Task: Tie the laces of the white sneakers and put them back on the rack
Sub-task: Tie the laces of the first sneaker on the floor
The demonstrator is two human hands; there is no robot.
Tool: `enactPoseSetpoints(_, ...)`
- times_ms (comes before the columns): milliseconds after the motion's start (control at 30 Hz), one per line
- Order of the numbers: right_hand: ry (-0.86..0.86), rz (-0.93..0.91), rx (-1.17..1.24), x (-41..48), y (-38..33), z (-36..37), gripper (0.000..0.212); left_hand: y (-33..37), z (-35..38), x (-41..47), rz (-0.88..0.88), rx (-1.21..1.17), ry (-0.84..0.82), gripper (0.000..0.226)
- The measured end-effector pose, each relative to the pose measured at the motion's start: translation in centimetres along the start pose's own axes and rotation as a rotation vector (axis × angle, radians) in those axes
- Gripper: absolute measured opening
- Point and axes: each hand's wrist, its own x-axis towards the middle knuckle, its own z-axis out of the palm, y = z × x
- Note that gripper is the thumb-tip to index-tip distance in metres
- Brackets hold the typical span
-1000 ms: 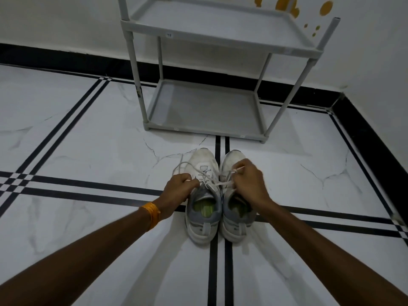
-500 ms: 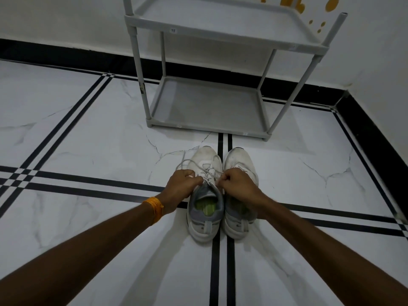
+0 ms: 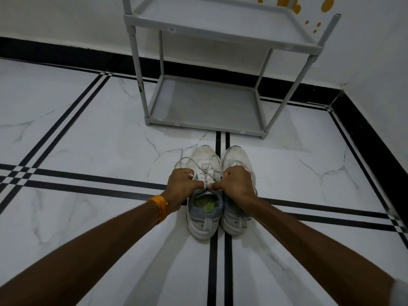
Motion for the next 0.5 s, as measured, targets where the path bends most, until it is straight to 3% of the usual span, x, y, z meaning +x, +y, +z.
enactPoseSetpoints(100,0.007,-0.050,-0.074,-0.1,0.2,0.3,0.049,-0.1,0.0,-0.1,0.092,0.129,0.005,0.028)
enactPoseSetpoints(233,-0.107,-0.168,-0.169,0.3,0.3,-1.4,0.054,1.6,-1.3,-0.8,0.474,0.684,-0.031,0.034)
enactPoseSetpoints(367,-0.241,-0.191,-0.368,1.8,-2.0,-7.1,0.059,6.8,-4.7,-1.2,0.699,1.138,-0.015,0.014)
enactPoseSetpoints(500,-0.154,-0.302,-0.331,2.4,-6.4,-12.9,0.046,12.3,-5.7,-1.7,0.794,1.010,-0.042,0.021)
